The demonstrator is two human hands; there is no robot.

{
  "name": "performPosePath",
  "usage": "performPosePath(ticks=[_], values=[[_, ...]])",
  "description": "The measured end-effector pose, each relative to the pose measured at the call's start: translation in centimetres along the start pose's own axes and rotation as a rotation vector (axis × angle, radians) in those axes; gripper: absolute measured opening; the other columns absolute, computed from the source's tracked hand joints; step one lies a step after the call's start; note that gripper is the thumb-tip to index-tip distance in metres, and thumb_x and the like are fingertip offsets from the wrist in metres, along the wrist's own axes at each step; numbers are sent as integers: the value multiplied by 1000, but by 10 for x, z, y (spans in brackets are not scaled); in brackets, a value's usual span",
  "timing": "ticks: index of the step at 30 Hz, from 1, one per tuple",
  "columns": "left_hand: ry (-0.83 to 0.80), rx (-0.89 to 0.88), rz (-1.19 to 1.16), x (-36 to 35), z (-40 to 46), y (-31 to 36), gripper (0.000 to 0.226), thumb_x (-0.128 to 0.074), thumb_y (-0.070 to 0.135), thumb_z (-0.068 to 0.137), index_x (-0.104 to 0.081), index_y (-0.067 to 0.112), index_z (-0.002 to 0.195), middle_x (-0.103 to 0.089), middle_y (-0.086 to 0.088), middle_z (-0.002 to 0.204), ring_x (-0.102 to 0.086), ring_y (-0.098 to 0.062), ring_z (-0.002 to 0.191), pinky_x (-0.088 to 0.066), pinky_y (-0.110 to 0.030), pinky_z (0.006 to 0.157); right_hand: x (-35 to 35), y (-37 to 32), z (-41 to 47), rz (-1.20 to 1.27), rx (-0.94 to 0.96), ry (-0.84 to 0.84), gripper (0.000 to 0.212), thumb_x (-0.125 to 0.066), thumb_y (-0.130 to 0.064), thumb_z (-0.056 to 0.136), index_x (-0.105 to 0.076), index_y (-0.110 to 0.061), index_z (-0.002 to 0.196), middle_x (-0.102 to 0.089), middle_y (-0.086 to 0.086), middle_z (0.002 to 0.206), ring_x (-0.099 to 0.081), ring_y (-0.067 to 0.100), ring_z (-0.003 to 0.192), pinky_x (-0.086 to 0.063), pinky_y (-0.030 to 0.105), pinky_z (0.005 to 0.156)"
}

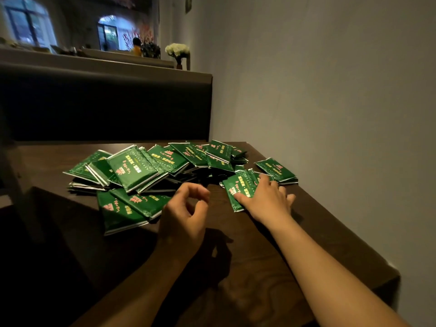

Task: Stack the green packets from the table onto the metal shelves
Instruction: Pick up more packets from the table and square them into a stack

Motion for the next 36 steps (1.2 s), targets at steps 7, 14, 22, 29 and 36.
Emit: performPosePath(ticks=[7, 14, 22, 29, 36], values=[[33, 135, 122, -5, 1, -11, 14, -57, 11, 87, -57, 24, 89, -51, 9, 61, -40, -3, 43, -29, -12, 42, -4, 8, -2, 426, 31, -58, 77, -73, -49, 80, -39, -18, 141, -58, 3, 131, -54, 25, 120, -43, 45, 103], [69, 306, 78, -9, 3, -13, 37, -64, 32, 88, -52, 20, 121, -58, 4, 115, -59, -14, 102, -50, -34, 90, 6, -15, -28, 882, 425, -89, 22, -66, -29, 91, -63, -23, 112, -70, -8, 103, -66, 2, 94, -53, 20, 79], [11, 238, -200, -8, 3, -5, 23, -57, 35, 91, -67, 23, 108, -74, 1, 90, -71, -15, 85, -58, -40, 75, 4, -30, -43, 1309, 321, -453, 47, -51, -43, 83, -63, -4, 107, -71, 11, 94, -70, 21, 84, -57, 30, 71], [162, 133, -72, -3, 5, 2, 27, -43, 34, 98, -65, 21, 87, -68, 4, 75, -65, -4, 69, -53, -24, 58, 1, -22, -29, 1356, 308, -177, 30, -42, -32, 100, -70, -25, 93, -69, 0, 89, -63, 21, 83, -52, 34, 69], [135, 290, -265, -2, 6, 1, 25, -45, 19, 100, -67, 14, 92, -72, -3, 76, -69, -13, 69, -56, -27, 56, -1, -27, -32, 1302, 391, -272, 28, -52, -30, 92, -67, -14, 109, -72, 11, 104, -69, 24, 94, -59, 39, 77]])
Point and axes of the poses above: each hand's wrist, its own z-axis towards the middle knuckle, its own x-axis out of the back of the hand, y = z × x, the point moved 2 cm from there along z, towards the middle knuckle
